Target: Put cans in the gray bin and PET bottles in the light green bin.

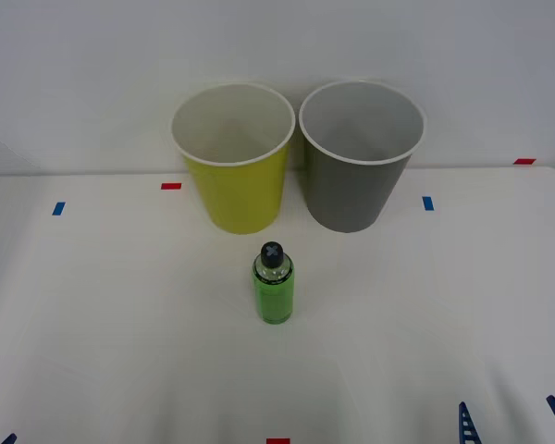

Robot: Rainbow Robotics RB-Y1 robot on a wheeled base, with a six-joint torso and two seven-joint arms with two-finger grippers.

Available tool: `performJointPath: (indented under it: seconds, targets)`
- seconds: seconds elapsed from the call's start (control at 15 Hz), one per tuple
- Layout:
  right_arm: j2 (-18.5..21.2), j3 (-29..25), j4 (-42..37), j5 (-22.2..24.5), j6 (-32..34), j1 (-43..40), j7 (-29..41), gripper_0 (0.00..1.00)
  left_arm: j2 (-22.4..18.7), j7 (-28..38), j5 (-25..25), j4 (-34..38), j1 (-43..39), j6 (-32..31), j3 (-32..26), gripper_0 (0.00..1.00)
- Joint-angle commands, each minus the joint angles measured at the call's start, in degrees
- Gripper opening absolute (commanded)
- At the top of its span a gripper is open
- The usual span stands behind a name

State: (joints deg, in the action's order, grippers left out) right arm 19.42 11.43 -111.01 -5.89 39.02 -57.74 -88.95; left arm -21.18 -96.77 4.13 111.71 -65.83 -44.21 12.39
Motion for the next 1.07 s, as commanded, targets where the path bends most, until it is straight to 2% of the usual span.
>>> performJointPath:
  seconds: [0.07,1.07]
  targets:
    - [0.0,0.0,0.0,0.0,0.0,0.0,0.0,1.00,0.0,0.0,0.0,0.0,0.0,0.0,0.0,1.00]
    - [0.0,0.0,0.0,0.0,0.0,0.0,0.0,1.00,0.0,0.0,0.0,0.0,0.0,0.0,0.0,1.00]
